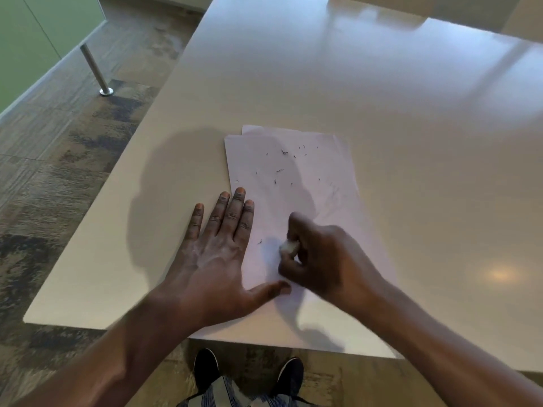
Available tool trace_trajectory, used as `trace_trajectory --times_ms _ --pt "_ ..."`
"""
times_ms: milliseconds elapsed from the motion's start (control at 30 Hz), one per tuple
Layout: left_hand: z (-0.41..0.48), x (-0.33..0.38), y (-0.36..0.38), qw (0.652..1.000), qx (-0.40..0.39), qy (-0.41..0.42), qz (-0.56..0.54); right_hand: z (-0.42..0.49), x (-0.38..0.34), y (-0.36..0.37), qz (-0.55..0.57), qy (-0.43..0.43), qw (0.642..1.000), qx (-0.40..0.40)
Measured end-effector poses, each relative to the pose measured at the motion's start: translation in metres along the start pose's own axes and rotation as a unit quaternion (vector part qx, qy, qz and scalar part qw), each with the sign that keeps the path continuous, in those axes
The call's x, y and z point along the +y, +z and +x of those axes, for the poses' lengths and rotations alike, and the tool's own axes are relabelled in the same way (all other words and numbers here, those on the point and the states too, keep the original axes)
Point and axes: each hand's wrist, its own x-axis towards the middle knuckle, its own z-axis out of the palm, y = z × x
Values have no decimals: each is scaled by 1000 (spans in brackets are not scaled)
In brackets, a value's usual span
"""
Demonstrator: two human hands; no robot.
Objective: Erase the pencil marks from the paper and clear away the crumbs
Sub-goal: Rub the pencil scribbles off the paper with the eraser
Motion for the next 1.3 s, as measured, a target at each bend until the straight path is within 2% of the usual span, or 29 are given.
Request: trace_trajectory --times_ms 67,133,200,267,367,400,533,600,667,733,800,833,933,1000,1100,1167,1200,1300 --pt "0 0 0 1000 4 3 0 9 19 -11 -39 49 996 58" --pt "0 0 0 1000 12 5 -9 24 46 -31 -110 134 976 130" --pt "-1 0 1 1000 12 5 -8 29 56 -42 -127 156 966 164" --pt "-1 1 1 1000 10 5 -5 23 42 -33 -87 114 982 121" --pt "0 1 0 1000 11 4 -10 4 6 -5 -45 -2 999 14" --pt "0 1 0 1000 9 4 -9 3 8 -4 -50 -11 999 19" --pt "-1 0 -1 1000 3 6 -6 26 49 -33 -98 111 981 126" --pt "-1 1 -2 1000 0 5 -2 33 53 -38 -108 132 974 150" --pt "-1 1 -2 1000 0 4 0 29 36 -25 -64 97 985 124" --pt "0 0 0 1000 3 2 -3 13 9 -6 -39 12 997 60" --pt "0 0 0 1000 4 4 -4 -2 2 -2 -13 -19 1000 -7" --pt "-1 0 0 1000 5 4 -2 -1 8 -7 -9 -7 1000 -6" --pt "0 1 0 1000 4 0 1 14 37 -28 -78 93 989 85" --pt "0 1 0 1000 7 0 -4 18 41 -30 -91 105 983 118" --pt "0 0 1 1000 11 1 1 1 9 -11 -14 15 1000 23" --pt "0 0 1 1000 9 0 2 -13 2 -4 -10 -18 999 -26" --pt "0 0 0 1000 8 0 5 -12 7 -6 -32 -10 999 -11" --pt "1 1 0 1000 5 -2 9 7 30 -23 -105 105 986 81"
